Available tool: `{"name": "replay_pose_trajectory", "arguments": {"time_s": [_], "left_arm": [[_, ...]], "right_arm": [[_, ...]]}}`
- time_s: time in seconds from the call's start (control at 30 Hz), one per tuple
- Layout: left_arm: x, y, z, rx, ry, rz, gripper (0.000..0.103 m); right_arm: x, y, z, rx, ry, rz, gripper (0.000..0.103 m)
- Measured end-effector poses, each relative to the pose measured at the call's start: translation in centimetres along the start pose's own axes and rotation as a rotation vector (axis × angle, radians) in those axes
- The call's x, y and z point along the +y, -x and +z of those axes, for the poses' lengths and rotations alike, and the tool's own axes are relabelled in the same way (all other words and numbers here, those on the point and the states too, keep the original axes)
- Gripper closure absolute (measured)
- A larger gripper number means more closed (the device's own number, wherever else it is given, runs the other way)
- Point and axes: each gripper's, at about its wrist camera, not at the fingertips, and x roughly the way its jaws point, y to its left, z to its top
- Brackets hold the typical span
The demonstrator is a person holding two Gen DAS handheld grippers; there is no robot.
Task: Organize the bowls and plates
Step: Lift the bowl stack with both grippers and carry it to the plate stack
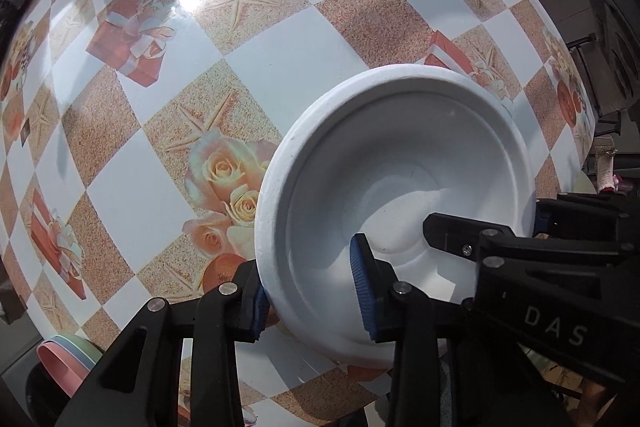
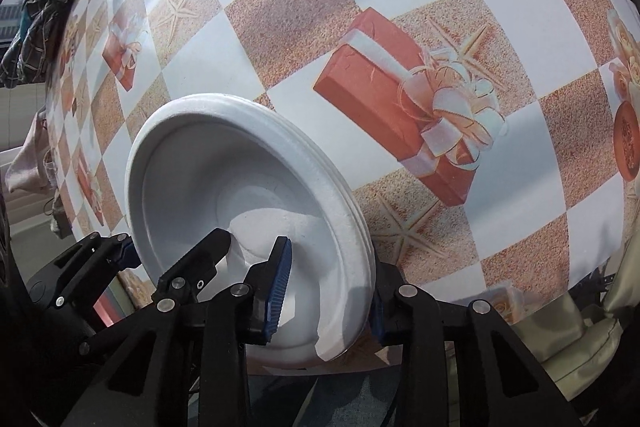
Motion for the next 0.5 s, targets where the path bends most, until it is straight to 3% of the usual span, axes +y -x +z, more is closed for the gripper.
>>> {"name": "replay_pose_trajectory", "arguments": {"time_s": [0.5], "left_arm": [[5.2, -0.4, -9.2, -0.02, 0.069, 0.007, 0.063]], "right_arm": [[7.3, -4.7, -3.2, 0.063, 0.135, -0.068, 0.066]]}}
